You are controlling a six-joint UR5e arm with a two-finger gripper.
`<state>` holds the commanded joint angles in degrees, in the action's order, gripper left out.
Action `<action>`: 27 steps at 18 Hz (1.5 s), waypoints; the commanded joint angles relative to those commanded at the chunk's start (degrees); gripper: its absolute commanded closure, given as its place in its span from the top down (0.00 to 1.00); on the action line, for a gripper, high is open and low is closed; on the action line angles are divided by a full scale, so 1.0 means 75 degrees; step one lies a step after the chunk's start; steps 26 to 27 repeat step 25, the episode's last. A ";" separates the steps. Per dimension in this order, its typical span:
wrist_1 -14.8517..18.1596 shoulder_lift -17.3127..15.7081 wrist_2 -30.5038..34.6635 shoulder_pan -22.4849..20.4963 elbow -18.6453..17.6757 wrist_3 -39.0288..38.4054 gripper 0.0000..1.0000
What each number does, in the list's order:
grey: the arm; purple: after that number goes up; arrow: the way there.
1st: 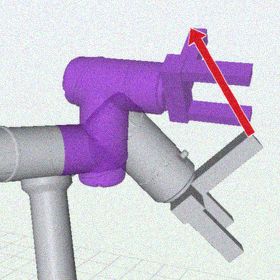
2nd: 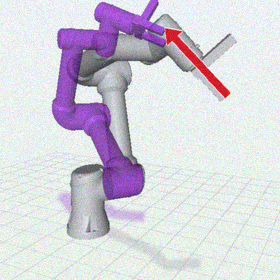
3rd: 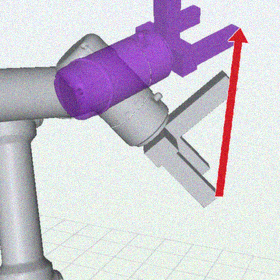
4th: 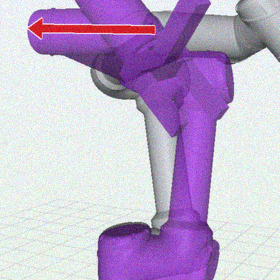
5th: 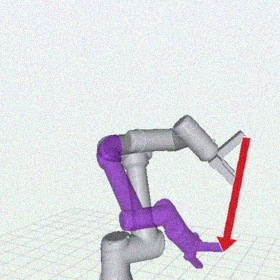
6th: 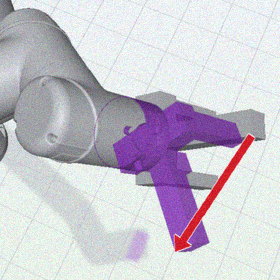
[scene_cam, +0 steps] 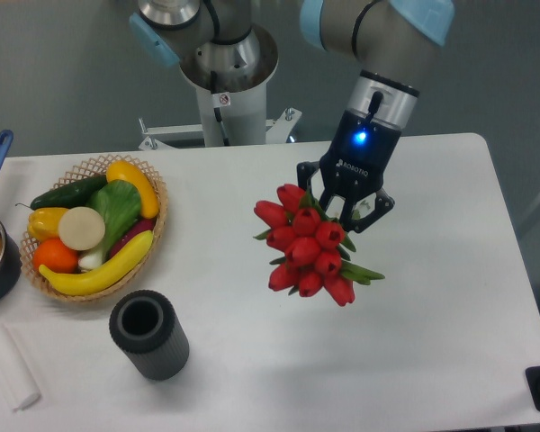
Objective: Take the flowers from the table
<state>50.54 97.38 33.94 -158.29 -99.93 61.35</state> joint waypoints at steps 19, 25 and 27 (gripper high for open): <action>-0.0012 0.0059 -0.0998 -0.0188 -0.0047 0.0070 0.26; -0.0012 0.0082 -0.0998 -0.0153 -0.0047 0.0082 0.25; -0.0012 0.0082 -0.0998 -0.0153 -0.0047 0.0082 0.25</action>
